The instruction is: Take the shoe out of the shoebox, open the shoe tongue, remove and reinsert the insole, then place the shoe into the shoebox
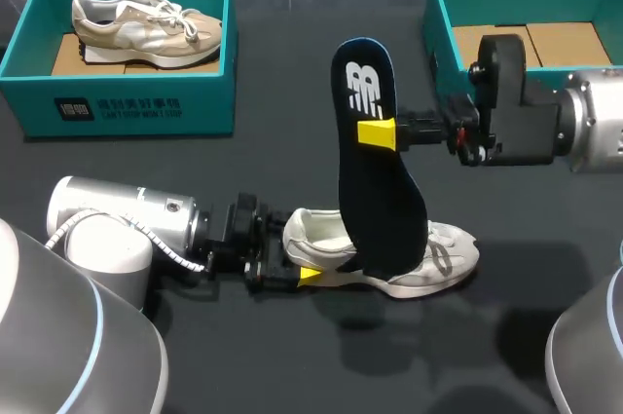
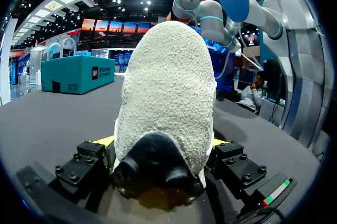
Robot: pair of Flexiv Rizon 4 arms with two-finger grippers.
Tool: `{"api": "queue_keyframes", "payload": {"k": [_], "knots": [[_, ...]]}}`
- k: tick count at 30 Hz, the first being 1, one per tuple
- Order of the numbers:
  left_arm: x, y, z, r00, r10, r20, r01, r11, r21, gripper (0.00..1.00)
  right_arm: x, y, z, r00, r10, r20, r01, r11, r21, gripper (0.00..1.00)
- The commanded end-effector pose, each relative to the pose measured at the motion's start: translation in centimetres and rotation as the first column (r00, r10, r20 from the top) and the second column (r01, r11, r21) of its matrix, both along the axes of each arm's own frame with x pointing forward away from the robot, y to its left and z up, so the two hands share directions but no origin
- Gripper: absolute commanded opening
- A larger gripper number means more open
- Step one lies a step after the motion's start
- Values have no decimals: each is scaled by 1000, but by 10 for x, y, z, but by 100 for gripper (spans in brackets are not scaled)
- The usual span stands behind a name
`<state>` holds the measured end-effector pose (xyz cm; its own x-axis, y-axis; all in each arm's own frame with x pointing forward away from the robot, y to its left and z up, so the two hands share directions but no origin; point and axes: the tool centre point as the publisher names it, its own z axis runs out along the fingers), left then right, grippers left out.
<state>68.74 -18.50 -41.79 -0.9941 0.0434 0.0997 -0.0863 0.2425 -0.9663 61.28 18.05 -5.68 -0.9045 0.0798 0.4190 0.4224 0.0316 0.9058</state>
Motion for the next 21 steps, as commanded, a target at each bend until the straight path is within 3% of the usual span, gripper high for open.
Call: {"api": "queue_keyframes", "payload": {"k": [1,18,19,20,21], "knots": [[0,-1,-2,1000,1,0,-1,1000,1,0,-9,-8,0,1000,-13,1,13,1000,-1,0],[-1,-2,2,1000,-12,4,12,1000,4,0,-9,-8,0,1000,-13,1,13,1000,-1,0],[-1,-2,3,1000,-8,18,7,1000,5,15,-9,-8,0,1000,-13,1,13,1000,-1,0],[0,-2,3,1000,-8,20,7,1000,9,38,-9,-8,0,1000,-13,1,13,1000,-1,0],[0,-2,4,1000,-8,30,8,1000,13,84,-9,-8,0,1000,-13,1,13,1000,-1,0]]}}
